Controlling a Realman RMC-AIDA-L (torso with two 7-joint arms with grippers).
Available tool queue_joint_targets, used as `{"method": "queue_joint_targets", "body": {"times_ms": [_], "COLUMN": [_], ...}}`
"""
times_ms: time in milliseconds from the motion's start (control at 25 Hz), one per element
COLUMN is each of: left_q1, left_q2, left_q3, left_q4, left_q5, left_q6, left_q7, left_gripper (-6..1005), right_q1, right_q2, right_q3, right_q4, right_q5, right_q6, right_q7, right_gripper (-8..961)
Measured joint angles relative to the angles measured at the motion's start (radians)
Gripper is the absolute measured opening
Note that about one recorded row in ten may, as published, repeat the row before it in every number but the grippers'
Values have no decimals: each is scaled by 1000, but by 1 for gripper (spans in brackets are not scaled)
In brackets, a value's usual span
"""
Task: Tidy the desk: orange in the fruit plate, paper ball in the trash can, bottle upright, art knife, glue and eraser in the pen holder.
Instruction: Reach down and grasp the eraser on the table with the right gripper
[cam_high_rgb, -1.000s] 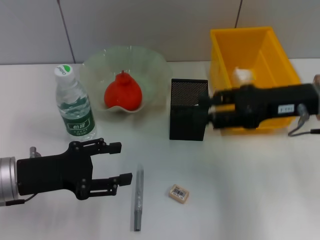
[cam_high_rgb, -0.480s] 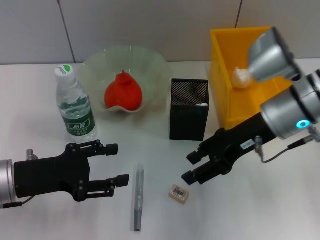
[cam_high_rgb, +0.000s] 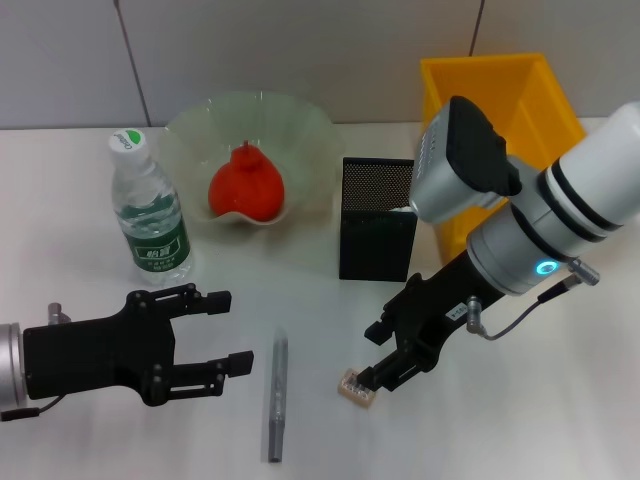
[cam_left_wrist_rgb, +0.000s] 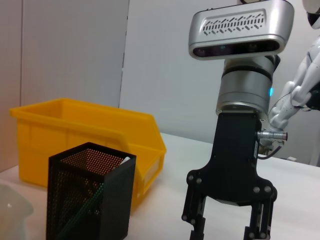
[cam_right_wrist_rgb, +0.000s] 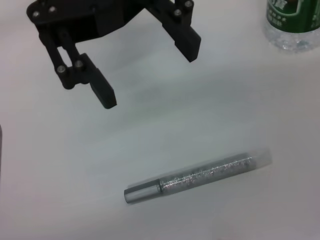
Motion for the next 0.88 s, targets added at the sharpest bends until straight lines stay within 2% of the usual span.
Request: {"method": "queue_joint_targets", "body": {"times_ms": [360,520,880], "left_q1": [21,25,27], "left_q2": [16,17,17], "left_q3": [-2,-2,-2], "left_q4": [-1,0,-2], "left_q5": [0,0,0], "left_q6": [-4,-5,-5], "left_q7": [-1,-1,-2], "left_gripper": [758,758,757], "right_q1": [-3,-8,-11], "right_q2": [3,3,5], "right_q3": [-112,-174,-242], "right_q4": [10,10,10], "right_q5": [47,66,76], "right_q6": [59,96,141], "right_q7": [0,0,14], "right_gripper": [622,622,622]}}
